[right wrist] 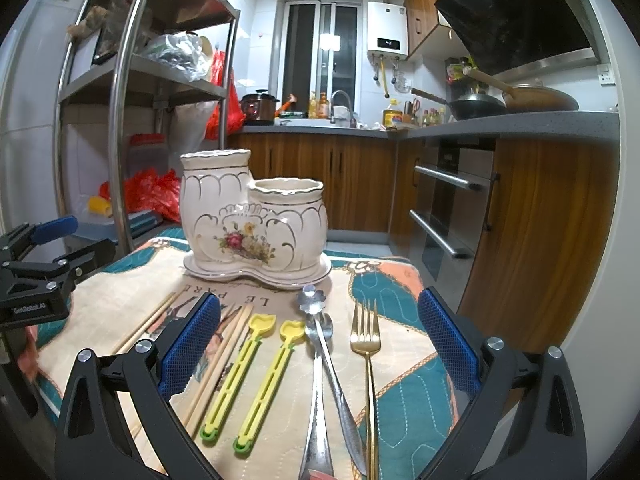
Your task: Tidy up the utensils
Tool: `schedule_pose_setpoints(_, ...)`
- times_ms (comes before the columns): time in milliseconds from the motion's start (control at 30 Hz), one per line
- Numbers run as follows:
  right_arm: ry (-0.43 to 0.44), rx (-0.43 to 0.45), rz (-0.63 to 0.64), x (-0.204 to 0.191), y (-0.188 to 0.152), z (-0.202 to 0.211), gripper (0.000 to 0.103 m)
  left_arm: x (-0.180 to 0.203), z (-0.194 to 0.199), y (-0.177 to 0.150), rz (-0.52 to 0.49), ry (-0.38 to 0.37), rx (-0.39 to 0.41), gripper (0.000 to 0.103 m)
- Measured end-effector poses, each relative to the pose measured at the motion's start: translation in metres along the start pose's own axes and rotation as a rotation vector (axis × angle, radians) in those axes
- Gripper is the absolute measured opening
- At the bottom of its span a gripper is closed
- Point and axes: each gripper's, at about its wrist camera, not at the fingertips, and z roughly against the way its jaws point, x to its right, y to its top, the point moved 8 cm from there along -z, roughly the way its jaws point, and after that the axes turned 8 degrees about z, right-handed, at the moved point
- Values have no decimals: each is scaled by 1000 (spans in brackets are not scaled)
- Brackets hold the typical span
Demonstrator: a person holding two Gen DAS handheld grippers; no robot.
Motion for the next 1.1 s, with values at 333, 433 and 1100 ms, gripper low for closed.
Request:
schedule_pose_setpoints(333, 0, -1, 1, -1, -1, -1, 98, 0, 0, -1, 1, 1, 1, 98)
schedule_pose_setpoints(433, 0, -2, 1, -1, -1, -1, 98, 1, 0, -1, 1, 1, -2, 98)
schedule_pose_setpoints(1100, -1, -5, 4, -1, -2, -1, 98, 0, 0, -1, 4, 2, -6, 98)
